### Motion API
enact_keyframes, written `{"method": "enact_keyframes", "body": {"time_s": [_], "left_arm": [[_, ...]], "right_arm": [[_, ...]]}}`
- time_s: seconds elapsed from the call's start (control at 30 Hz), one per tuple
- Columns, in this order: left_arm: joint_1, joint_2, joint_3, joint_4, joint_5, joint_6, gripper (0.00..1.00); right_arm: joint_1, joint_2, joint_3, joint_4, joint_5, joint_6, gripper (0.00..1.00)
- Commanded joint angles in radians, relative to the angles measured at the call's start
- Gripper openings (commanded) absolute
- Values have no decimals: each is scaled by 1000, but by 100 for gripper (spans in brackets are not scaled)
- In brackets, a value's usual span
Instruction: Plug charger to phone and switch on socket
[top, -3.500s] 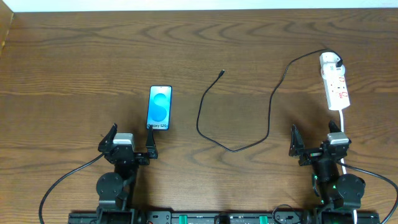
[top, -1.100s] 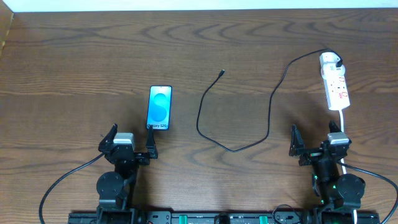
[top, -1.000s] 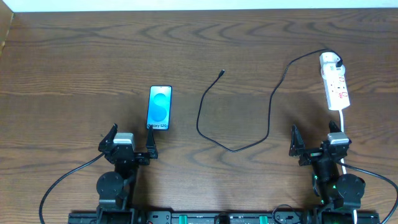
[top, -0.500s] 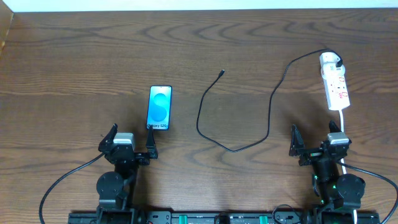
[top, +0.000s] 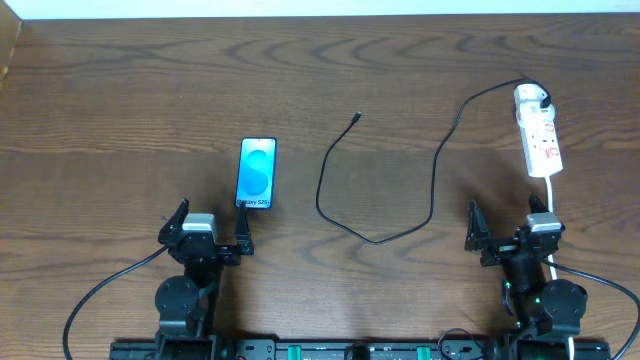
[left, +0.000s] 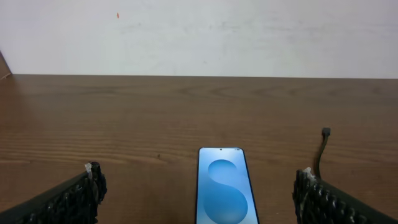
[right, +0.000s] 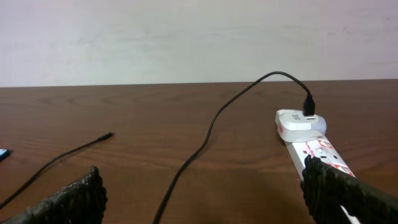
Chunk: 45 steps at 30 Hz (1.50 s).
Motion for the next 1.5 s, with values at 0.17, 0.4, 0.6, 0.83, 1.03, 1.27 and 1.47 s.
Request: {"method": "enact_keyframes", "body": {"time_s": [0.17, 0.4, 0.6, 0.83, 1.03, 1.27, 1.47], "left_arm": [[5, 2, -14, -37, 2, 10, 98], [5, 2, -14, -35, 2, 9, 98], [5, 2, 14, -32, 2, 8, 98], [5, 2, 57, -33, 2, 6, 98], [5, 6, 109, -47, 2, 6, 98], [5, 150, 219, -79, 3, 6, 98], [5, 401, 436, -192, 8, 6, 98]], "right_arm": [[4, -1, -4, -1, 3, 3, 99], [4, -1, -4, -1, 3, 3, 99], [4, -1, -4, -1, 3, 3, 99], [4, -1, -4, -1, 3, 3, 99], [4, -1, -4, -1, 3, 3, 99], [4, -1, -4, -1, 3, 3, 99], [4, -1, -4, -1, 3, 3, 99]]}}
